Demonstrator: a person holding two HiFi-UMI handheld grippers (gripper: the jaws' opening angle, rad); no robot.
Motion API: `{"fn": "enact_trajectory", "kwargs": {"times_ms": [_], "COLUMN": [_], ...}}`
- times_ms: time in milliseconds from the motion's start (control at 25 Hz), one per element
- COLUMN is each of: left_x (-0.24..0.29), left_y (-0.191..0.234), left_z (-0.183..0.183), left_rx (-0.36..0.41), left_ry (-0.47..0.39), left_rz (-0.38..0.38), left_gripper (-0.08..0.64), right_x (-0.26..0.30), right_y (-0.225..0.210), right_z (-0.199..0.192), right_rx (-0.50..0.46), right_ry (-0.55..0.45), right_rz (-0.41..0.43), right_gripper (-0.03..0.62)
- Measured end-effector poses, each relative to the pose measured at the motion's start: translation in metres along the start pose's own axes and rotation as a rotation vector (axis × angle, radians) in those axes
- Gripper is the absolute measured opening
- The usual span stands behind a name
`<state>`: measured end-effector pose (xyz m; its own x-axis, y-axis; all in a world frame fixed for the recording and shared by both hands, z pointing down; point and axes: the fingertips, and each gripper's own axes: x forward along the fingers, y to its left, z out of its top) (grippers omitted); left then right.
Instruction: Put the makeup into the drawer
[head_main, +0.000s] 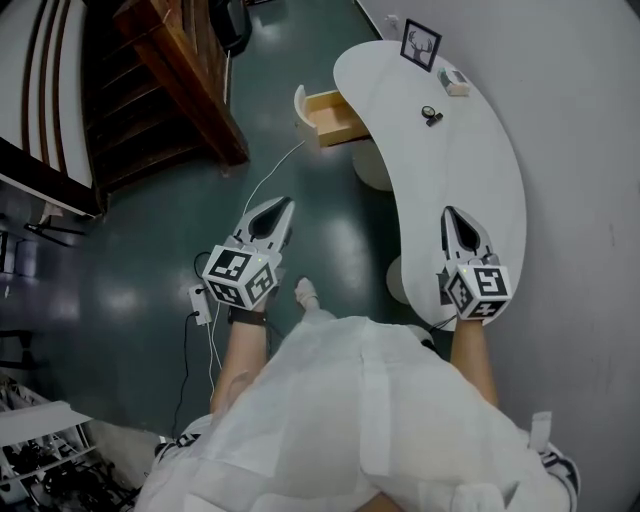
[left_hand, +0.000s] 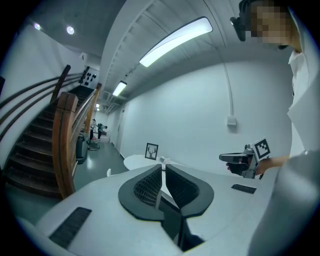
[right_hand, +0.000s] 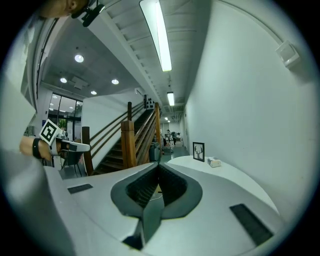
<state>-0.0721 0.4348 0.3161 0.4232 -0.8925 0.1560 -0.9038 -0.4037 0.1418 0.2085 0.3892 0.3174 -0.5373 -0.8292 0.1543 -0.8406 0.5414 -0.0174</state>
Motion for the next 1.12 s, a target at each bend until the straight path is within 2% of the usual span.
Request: {"fn": "enact_trajectory", "kwargs": {"times_ms": [240, 400, 800, 1120], "left_x": [-0.002, -0.005, 0.014, 0.013], "left_y": [0.001, 0.019, 0.097, 0.189], "left_z": [-0.011, -0.013, 0.007, 0.026], "left_rx": [-0.019, -0.043, -0.062, -0.044], "left_ry": [0.026, 0.04, 0.027, -0.005], "left_rz": [-0.036, -0.026, -0.006, 0.017], "left_gripper": [0.035, 0.035, 0.035, 0.035], "right_x": [0.003, 0.01, 0.091, 0.181], "right_y": [0.007, 0.002, 0.025, 0.065], "right_z": [-0.003, -0.007, 0.003, 0.025], "right_rx": [-0.009, 0.017, 0.033, 0.013], "right_ry": [0.014, 0.033, 0.046, 0.023], "right_rz": [0.006, -0.018, 0.011, 0.026], "right_gripper": [0.009, 0.009, 0.009, 0.009]}}
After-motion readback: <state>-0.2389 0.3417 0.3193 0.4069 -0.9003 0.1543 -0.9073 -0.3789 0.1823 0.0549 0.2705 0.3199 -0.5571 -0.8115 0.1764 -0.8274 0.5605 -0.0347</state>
